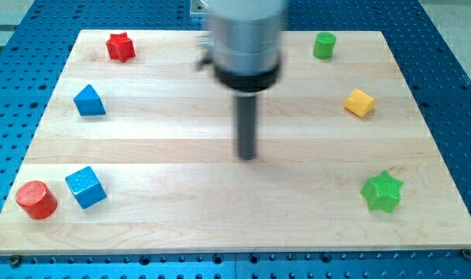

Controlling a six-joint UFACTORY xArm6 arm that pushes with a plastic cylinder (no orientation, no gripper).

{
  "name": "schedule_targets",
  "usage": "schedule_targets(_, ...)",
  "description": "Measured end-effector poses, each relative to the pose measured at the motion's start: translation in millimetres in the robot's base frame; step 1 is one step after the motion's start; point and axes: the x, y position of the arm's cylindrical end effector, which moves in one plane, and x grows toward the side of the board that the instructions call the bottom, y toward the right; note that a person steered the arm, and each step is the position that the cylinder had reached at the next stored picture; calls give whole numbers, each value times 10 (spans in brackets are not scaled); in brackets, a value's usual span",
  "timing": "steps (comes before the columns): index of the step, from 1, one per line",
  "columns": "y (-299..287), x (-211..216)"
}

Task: Push the green star to the bottom center of the board

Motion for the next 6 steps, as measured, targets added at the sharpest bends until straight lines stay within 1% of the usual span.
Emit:
schedule_targets(1,1355,-71)
schedule_targets(2,1876,41)
schedule_targets(3,2291,352)
schedule_targets(4,2111,660)
schedule_targets(5,1198,671)
schedule_targets(6,1019,453)
